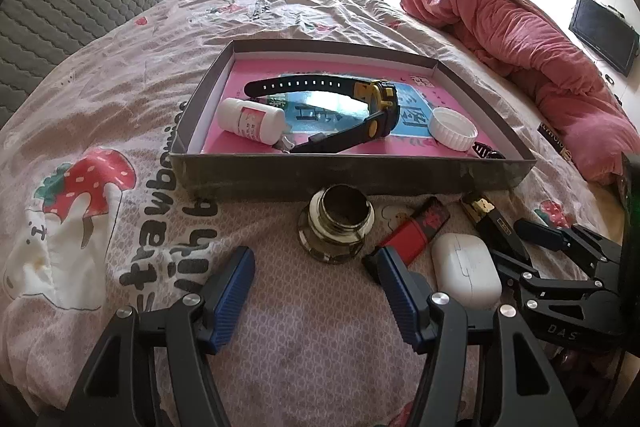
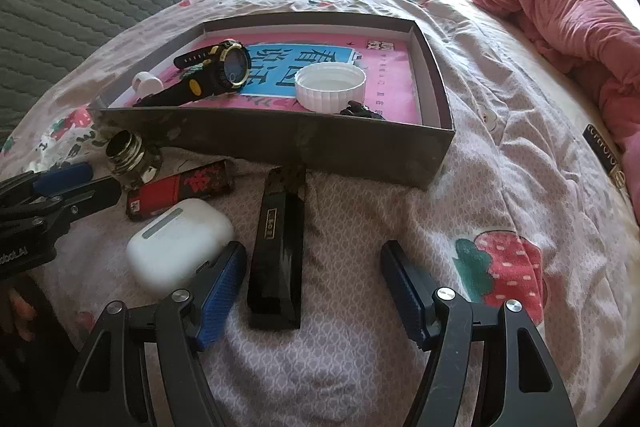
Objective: Organize rigid objects
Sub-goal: 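Lower the left tool toward the silver ring while the right tool approaches the black bottle, then close the left tool on the silver ring while the right tool grasps the black bottle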
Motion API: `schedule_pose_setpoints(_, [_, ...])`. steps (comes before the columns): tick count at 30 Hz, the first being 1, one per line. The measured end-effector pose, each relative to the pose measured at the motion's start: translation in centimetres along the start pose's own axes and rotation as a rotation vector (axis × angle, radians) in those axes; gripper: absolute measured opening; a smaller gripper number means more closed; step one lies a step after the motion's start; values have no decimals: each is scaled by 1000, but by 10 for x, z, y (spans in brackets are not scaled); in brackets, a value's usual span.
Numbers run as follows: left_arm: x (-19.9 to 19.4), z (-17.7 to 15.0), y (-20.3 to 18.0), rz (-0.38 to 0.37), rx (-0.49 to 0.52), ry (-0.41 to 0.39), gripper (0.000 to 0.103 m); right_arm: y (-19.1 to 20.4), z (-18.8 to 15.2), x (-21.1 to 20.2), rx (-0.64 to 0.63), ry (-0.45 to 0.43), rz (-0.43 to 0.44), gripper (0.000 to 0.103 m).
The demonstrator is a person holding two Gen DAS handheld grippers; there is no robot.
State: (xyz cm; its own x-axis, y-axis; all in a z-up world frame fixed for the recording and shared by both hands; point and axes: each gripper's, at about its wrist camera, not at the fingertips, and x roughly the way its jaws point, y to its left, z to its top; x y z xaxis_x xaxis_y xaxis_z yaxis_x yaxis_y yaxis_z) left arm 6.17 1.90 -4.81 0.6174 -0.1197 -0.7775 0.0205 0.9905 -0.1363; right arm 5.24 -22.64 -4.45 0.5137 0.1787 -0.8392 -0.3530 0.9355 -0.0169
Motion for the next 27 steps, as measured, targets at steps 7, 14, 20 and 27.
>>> schedule_pose_setpoints(7, [4,3,-1,-13,-2,-11,63,2,2,6,-12,-1,-14,71])
schedule_pose_setpoints(14, [12,7,0,-7,-16,-14,63,2,0,10,13,-31,-26,73])
schedule_pose_setpoints(20, [19,8,0,0,-5,-23,63,6,5,15,10,-15,-50,75])
schedule_pose_setpoints(27, [23,12,-1,4,-7,-39,63,7,8,17,-3,-21,-47,74])
